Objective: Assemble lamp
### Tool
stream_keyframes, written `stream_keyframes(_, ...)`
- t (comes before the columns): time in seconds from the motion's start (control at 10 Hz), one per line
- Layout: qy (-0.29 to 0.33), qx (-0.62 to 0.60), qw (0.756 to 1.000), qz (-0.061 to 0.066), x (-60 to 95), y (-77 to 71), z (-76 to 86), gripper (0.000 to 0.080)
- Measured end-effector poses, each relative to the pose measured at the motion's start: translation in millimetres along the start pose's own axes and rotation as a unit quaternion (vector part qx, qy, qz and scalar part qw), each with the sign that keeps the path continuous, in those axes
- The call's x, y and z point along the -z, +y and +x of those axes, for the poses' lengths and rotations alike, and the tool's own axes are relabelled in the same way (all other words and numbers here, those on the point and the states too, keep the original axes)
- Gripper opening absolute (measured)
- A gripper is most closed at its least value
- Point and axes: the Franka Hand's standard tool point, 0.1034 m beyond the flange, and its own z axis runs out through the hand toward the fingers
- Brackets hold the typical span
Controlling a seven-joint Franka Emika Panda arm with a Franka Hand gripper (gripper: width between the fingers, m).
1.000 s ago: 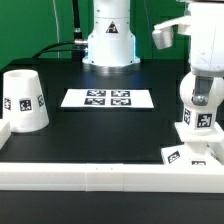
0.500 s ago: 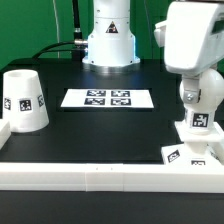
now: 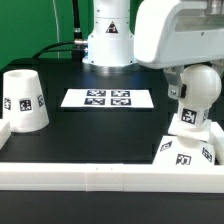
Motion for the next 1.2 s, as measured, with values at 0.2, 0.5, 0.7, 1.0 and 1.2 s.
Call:
stream_keyframes(0.2, 0.001, -0.065, 0.998, -0.001, 1.1, 2.8, -0.4, 0.0577)
stream_keyframes(0.5, 0.001, -0.110, 0.994, -0.002, 1.2, 4.6, -1.1, 0.0577)
stream_keyframes(0.7, 0.000, -0.110, 0.994, -0.002, 0.3, 4.4, -1.3, 0.0689)
stream_keyframes(1.0, -0.003, -0.111, 0.994, -0.001, 18.4, 1.5, -14.9, 0.0698)
stream_keyframes(1.2, -0.010, -0.108, 0.994, 0.001, 48.2, 6.9, -39.7, 0.0698)
